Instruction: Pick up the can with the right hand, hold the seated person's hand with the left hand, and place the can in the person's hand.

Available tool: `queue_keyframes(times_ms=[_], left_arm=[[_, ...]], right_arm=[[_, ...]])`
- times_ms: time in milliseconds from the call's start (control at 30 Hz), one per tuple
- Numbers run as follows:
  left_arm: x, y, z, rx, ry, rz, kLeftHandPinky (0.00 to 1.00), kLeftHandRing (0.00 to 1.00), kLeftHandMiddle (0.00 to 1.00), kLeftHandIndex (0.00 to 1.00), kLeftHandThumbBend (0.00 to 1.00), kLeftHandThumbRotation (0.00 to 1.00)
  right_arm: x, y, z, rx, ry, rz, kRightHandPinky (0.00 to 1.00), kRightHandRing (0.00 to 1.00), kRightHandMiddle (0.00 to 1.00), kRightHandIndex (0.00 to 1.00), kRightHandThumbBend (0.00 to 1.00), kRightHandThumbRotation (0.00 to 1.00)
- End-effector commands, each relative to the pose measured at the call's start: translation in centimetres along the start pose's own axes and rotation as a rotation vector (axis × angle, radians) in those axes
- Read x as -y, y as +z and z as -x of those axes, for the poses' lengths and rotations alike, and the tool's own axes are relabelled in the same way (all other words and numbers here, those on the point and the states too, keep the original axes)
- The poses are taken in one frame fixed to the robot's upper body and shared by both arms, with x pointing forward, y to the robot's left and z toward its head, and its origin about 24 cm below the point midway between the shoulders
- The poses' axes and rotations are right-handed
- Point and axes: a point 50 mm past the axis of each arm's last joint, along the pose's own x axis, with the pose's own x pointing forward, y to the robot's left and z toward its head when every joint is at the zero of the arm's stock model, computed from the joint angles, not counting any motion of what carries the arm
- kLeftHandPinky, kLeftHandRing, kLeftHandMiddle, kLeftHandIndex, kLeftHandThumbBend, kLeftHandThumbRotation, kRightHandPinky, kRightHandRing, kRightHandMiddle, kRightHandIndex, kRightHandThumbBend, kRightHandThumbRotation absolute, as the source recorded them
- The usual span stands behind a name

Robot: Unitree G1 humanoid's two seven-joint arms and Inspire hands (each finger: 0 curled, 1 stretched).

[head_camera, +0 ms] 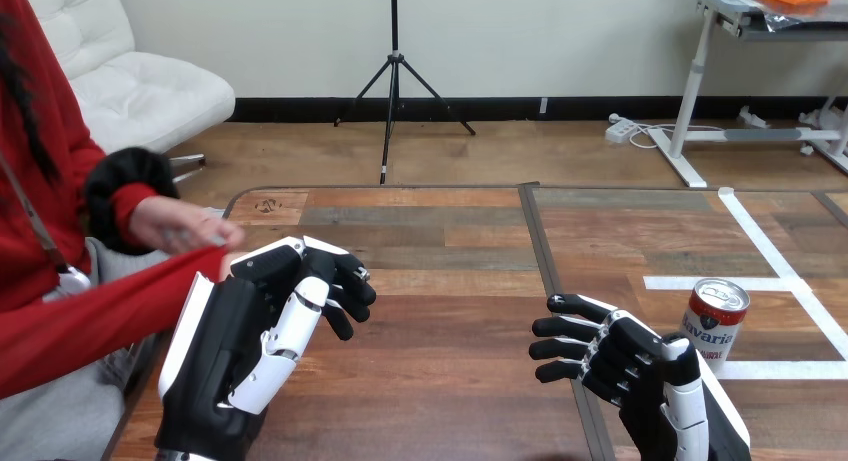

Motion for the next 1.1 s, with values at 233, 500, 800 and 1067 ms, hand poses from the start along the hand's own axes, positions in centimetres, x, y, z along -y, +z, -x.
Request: queue_keyframes(times_ms=[233,500,800,1067], left_arm=[[-0.26,1.02,-1.13,0.068,-0.001,-0.015,0.32,0.44,0.48,0.47,0.16,0.68],[-0.24,1.06,-1.20,0.069,0.004,-0.019,0.31,0.44,0.47,0.46,0.16,0.68],[-0.22,1.11,-1.22,0.067,0.004,-0.017,0.31,0.44,0.47,0.45,0.14,0.68],[-0.25,1.16,-1.32,0.070,0.000,-0.018,0.31,0.43,0.47,0.45,0.13,0.69]], right_arm=[[0.14,1.68,-1.21,0.080,0.025,0.026,0.61,0.68,0.72,0.75,0.88,1.00],[0.12,1.73,-1.26,0.077,0.033,0.028,0.61,0.68,0.72,0.75,0.88,1.00],[0.08,1.79,-1.35,0.076,0.037,0.029,0.62,0.68,0.72,0.75,0.88,1.00],[0.11,1.93,-1.71,0.084,0.034,0.054,0.61,0.68,0.72,0.75,0.88,1.00]])
